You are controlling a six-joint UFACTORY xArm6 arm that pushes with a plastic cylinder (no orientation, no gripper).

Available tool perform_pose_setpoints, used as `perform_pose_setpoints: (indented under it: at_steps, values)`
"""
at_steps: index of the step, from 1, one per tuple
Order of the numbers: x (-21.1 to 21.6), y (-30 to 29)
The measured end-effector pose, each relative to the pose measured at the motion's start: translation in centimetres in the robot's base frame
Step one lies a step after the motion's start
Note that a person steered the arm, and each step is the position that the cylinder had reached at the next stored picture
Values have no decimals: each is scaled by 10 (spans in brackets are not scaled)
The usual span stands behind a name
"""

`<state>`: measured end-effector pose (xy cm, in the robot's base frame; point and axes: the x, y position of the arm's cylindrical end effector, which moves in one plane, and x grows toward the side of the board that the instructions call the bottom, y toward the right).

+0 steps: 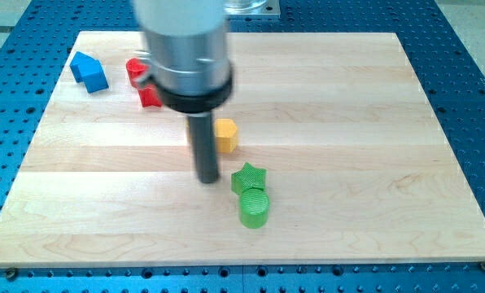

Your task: Separate the green star from the green circle

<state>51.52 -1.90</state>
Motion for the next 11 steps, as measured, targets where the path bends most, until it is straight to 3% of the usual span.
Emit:
perform_pose_setpoints:
  at_steps: [1, 2, 3, 4, 5, 6, 8, 9, 11]
  values:
    - [6, 51]
    - [6, 41]
    - [6, -8]
    - [12, -4]
    - [39, 79]
    - [38, 110]
    - [29, 113]
    - [29, 196]
    - [29, 204]
